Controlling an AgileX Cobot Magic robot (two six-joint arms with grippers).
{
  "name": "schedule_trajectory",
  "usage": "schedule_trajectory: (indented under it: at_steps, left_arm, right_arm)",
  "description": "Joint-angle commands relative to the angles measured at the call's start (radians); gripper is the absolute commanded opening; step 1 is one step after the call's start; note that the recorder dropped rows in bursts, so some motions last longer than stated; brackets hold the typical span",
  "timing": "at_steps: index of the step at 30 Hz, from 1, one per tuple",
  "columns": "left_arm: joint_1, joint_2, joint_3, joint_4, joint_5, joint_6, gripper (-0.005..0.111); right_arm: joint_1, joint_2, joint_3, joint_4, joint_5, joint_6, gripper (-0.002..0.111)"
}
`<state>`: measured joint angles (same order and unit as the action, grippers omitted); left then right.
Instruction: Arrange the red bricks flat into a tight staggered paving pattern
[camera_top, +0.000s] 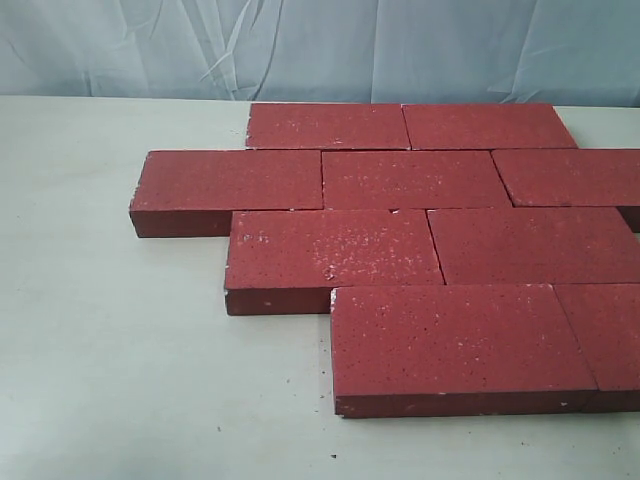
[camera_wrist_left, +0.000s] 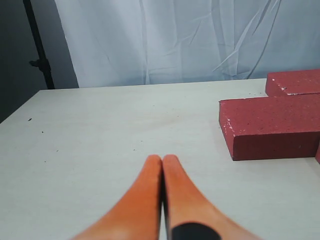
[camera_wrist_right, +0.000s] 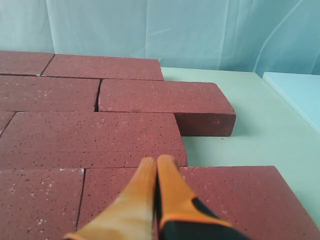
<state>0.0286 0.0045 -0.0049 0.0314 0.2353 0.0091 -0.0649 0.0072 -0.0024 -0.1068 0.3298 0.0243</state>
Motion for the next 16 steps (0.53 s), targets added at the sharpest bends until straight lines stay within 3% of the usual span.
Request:
schedule_trajectory:
  at_steps: [1,16]
  left_arm:
    - [0.001,-0.004,0.005,-0.006,-0.005,0.001,0.000]
    - [0.001,-0.004,0.005,-0.006,-0.005,0.001,0.000]
  right_arm:
    - [-0.005,-0.007,0.002,0.004,-0.005,0.003,-0.001]
    - [-0.005,-0.007,0.002,0.003,-0.011,0.003,-0.001]
